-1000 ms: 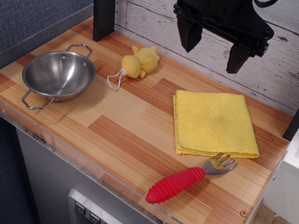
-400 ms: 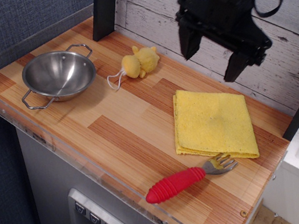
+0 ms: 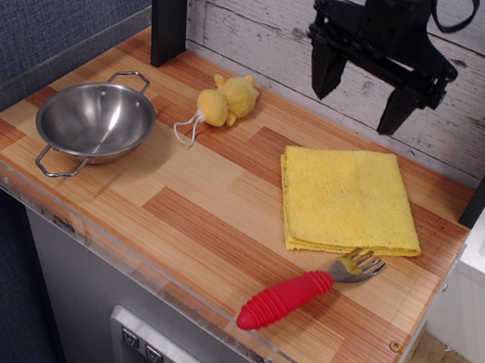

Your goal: Move the yellow towel from the back of the board to the front of the board.

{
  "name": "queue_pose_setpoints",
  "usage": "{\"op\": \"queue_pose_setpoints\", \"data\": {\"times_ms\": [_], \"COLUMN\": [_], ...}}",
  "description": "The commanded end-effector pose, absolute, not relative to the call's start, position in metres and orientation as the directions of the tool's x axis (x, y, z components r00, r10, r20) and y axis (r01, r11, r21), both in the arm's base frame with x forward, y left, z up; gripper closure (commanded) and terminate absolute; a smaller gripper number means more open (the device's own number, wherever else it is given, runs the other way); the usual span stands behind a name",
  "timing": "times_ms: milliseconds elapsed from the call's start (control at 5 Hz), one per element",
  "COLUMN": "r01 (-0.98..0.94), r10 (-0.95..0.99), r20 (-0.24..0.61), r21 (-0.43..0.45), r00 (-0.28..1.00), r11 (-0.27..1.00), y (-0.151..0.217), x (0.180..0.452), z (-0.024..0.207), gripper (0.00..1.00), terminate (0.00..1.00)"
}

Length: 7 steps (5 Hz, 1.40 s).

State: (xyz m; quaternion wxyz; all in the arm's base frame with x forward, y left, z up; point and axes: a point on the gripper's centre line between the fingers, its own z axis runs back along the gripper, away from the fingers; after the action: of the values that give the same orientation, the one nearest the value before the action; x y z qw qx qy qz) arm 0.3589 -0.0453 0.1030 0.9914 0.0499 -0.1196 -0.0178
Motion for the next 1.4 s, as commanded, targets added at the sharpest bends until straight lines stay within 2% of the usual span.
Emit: {"op": "queue_pose_setpoints", "data": {"times_ms": [0, 600, 1000, 1200], "r01": [0.058, 0.148, 0.129, 0.091], "r10": [-0.073, -0.171, -0.151, -0.111], "r20": [0.225, 0.240, 0.206, 0.213], "r21": [0.074, 0.111, 0.117, 0.102], "r00": [0.972, 0.956, 0.967, 0.971], "r11": [0.996, 0.983, 0.985, 0.991], "y": [-0.046, -0.064, -0.061, -0.051], "x": [0.358, 0.362, 0.372, 0.372], "z": [0.087, 0.038, 0.022, 0.023], "gripper": [0.00, 0.00, 0.00, 0.00], "terminate": [0.00, 0.00, 0.00, 0.00]}}
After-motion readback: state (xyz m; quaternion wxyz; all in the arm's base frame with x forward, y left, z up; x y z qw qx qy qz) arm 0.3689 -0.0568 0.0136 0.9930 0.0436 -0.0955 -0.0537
